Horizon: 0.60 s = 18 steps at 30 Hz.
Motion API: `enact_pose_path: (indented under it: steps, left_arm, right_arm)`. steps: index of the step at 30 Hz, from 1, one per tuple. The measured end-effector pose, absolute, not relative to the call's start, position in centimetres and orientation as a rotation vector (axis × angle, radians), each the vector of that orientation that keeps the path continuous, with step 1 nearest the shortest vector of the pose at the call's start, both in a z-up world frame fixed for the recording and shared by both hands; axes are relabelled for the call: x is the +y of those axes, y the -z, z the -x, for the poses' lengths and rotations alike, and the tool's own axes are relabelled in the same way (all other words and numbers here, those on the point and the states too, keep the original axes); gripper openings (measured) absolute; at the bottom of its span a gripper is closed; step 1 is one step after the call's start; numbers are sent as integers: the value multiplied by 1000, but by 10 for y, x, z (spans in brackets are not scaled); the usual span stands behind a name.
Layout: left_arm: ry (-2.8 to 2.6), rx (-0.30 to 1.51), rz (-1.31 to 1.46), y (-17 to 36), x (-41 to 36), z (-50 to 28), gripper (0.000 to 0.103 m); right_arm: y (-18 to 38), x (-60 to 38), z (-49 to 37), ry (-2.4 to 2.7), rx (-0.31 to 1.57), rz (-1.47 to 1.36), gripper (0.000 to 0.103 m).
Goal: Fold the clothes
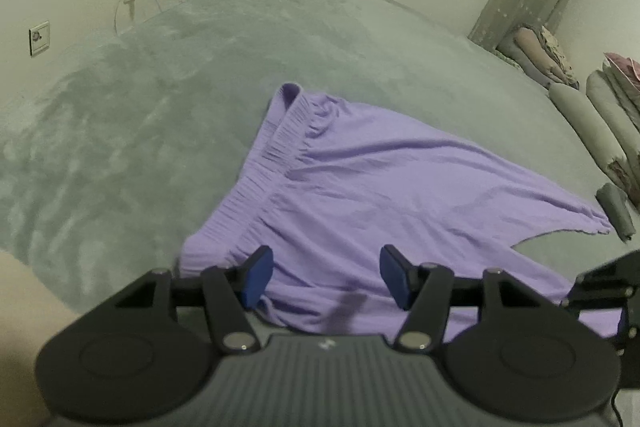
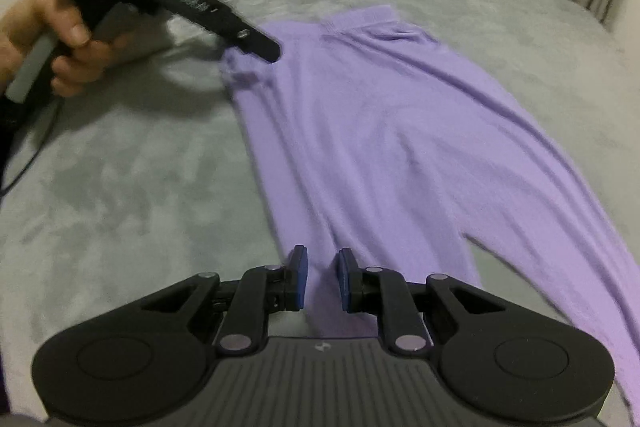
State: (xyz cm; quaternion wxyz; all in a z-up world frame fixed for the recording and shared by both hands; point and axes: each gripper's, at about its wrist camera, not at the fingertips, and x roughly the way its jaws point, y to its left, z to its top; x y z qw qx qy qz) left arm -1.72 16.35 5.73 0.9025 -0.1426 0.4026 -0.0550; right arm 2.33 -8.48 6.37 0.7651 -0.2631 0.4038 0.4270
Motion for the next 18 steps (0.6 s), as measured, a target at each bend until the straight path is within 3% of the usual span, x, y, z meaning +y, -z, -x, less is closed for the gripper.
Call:
enact_pose_path:
  steps: [1,4,5,8,18]
  left_arm:
    - [121,832,283,-58,162,18,53]
    - [142,829,239,-60,153,19,31]
    - [150,831,238,-59,151,19,28]
    - [159,832,233,-61,148,21,28]
    - [212,840,207,-60,136,28,29]
  right_arm:
    - [-62,-83,-19,-932,878,591,9]
    - [-63,-81,-6,-945,869,620,9]
    - [-64,-81,-3,-945,863,625,8]
    - [-66,-77,1,-907,836,660,3]
    - [-73,-66,45,-831,761,623,2]
